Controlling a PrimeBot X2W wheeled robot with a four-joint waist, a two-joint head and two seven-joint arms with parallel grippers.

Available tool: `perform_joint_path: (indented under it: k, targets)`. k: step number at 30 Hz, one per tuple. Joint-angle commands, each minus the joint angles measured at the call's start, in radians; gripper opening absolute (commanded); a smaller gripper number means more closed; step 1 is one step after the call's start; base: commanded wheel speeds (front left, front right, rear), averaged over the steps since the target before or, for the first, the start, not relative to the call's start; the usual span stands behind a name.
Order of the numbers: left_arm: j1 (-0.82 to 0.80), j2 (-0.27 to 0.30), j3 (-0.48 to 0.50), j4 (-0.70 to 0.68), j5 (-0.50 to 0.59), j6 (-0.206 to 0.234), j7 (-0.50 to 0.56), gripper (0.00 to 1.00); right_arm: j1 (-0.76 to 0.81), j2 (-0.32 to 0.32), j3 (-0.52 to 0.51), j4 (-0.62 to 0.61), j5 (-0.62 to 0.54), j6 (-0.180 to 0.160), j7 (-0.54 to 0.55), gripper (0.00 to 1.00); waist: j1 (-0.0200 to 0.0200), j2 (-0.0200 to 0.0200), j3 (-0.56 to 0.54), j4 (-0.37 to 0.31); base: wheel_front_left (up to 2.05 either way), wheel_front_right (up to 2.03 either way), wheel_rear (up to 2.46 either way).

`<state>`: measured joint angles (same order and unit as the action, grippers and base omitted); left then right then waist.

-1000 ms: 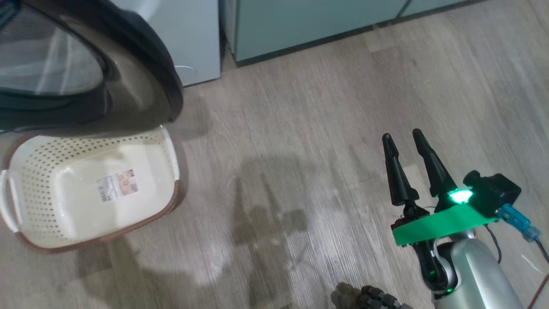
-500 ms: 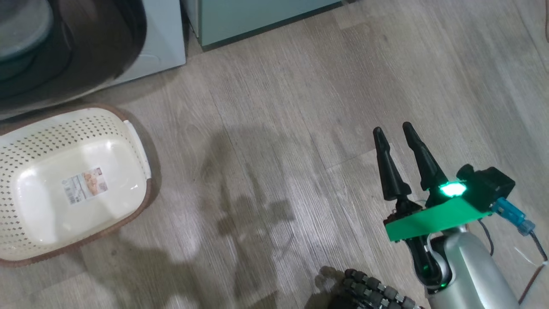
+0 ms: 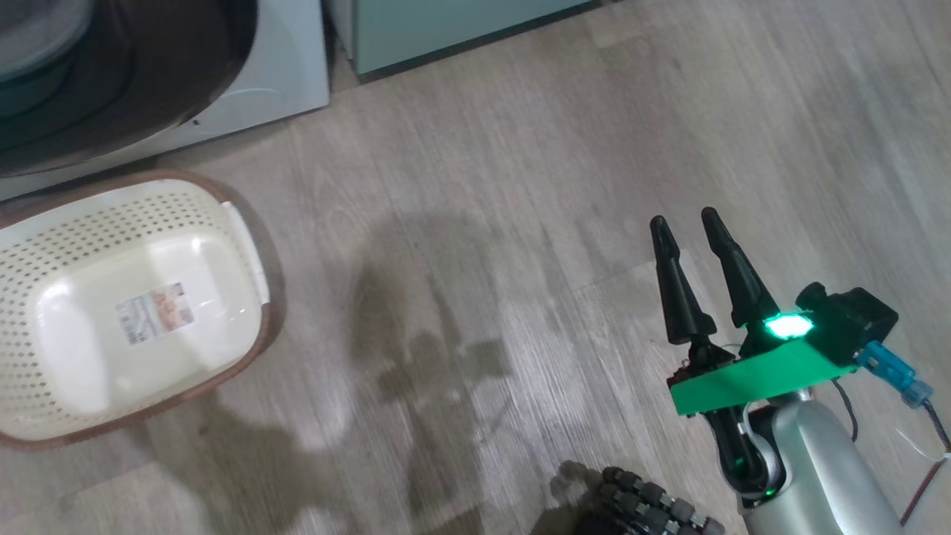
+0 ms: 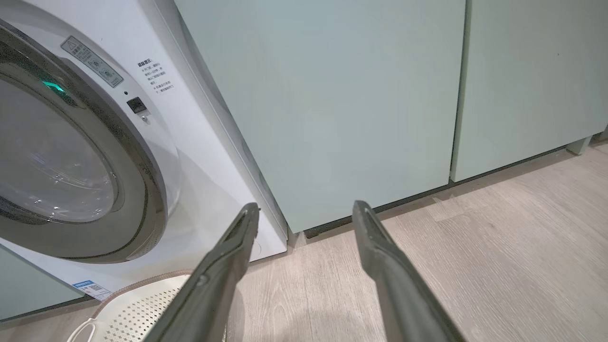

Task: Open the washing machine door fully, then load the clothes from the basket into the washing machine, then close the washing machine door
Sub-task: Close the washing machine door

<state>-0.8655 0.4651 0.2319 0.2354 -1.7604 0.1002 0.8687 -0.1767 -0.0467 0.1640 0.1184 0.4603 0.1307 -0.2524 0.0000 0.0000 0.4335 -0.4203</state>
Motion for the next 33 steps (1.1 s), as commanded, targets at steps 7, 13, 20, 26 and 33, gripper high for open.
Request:
perform_joint_path:
  k: [7, 13, 20, 26, 33]
  targets:
    - [0.168, -0.034, 0.135, -0.109, -0.082, -0.080, -0.005, 0.00, -0.021, -0.004, 0.011, -0.027, -0.013, 0.000, -0.009, 1.00, 0.0000, 0.0000, -0.034, 0.075, 0.00, 0.00, 0.00]
    - [0.339, -0.153, 0.225, -0.189, -0.152, -0.150, -0.029, 1.00, -0.025, -0.004, 0.006, -0.017, -0.034, 0.000, -0.009, 1.00, 0.0000, 0.0000, -0.066, 0.132, 0.00, 0.00, 0.00]
    - [0.548, -0.314, 0.271, -0.284, -0.146, -0.205, -0.074, 1.00, -0.016, -0.004, 0.008, 0.007, -0.056, 0.000, -0.009, 1.00, 0.0000, 0.0000, -0.114, 0.183, 0.00, 0.00, 0.00]
    - [0.653, -0.392, 0.277, -0.319, -0.121, -0.224, -0.124, 1.00, -0.006, -0.004, 0.003, 0.023, -0.072, 0.000, -0.009, 1.00, 0.0000, 0.0000, -0.146, 0.218, 0.00, 0.00, 0.00]
    - [0.764, -0.414, 0.220, -0.319, -0.120, -0.230, -0.257, 1.00, 0.012, -0.004, -0.013, 0.041, -0.082, 0.000, -0.004, 1.00, 0.0000, 0.0000, -0.191, 0.269, 0.00, 0.00, 0.00]
